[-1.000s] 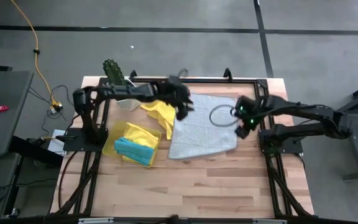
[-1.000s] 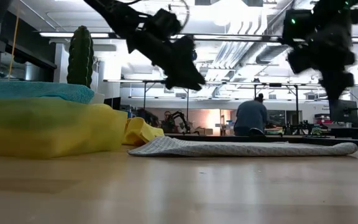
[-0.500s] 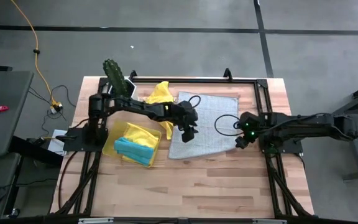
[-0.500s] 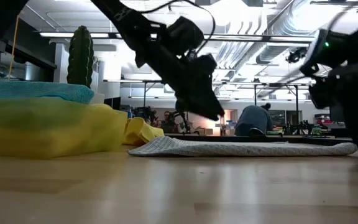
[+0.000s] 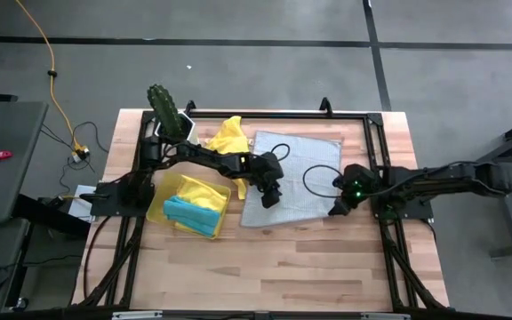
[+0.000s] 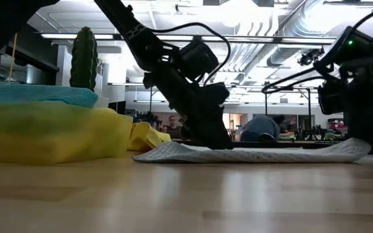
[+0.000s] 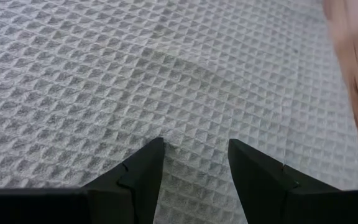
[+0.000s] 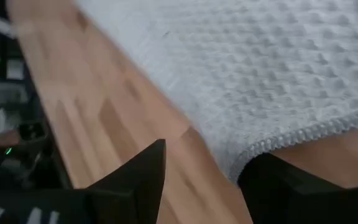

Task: Fold microfiber towels
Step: Fold the gray microfiber towel

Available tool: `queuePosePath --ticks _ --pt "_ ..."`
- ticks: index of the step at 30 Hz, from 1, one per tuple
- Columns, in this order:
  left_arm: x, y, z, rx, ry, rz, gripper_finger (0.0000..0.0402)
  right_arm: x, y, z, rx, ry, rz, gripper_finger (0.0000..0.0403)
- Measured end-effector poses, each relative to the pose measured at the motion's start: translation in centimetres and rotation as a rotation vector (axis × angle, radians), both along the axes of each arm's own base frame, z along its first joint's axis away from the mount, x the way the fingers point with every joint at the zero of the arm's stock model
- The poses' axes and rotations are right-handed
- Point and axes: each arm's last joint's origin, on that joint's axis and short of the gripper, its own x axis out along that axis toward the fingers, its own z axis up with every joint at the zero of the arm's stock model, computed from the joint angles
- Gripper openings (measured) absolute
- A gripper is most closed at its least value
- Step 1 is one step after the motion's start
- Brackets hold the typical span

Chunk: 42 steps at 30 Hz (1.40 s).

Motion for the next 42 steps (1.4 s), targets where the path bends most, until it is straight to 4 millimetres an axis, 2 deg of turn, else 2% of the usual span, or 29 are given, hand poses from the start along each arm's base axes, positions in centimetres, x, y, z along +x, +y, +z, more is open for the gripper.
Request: queuePosePath --ticks 4,9,14,16,20,23,27,31,35,42 --pt "0.0 -0.1 0.0 -0.005 0.003 0.005 0.0172 0.2 1.0 0.3 0.063 -0.026 0.077 0.0177" --pt "-0.1 0.1 0.0 -0.002 0.001 0.004 0.0172 0.9 2.2 1.3 0.226 -0.112 0.189 0.0177" --pt "-0.2 0.3 0.0 -0.007 0.002 0.005 0.0172 2.1 2.8 3.9 0.393 -0.31 0.238 0.0177" --pt "-0.2 0.3 0.0 -0.007 0.002 0.004 0.0172 2.2 2.9 4.8 0.469 -0.34 0.237 0.0177" --pt "-0.2 0.3 -0.1 0.01 0.005 -0.014 0.0172 1.7 3.1 5.1 0.658 -0.199 0.228 0.0177" --pt "-0.2 0.3 -0.1 0.016 0.005 -0.02 0.0172 1.3 3.1 4.5 0.697 -0.084 0.174 0.0177" --pt "-0.2 0.3 -0.1 0.017 0.005 -0.021 0.0172 1.1 2.9 3.4 0.633 -0.013 0.046 0.0177" --pt "-0.2 0.3 -0.1 0.018 0.005 -0.021 0.0172 0.8 2.9 2.4 0.482 0.001 0.015 0.0177" --pt "-0.2 0.3 -0.1 0.018 0.006 -0.021 0.0172 0.4 3.5 1.7 0.245 -0.042 0.096 0.0177" --pt "-0.2 0.3 -0.1 0.018 0.006 -0.019 0.0172 -0.6 5.3 0.9 -0.009 -0.033 0.205 0.0177"
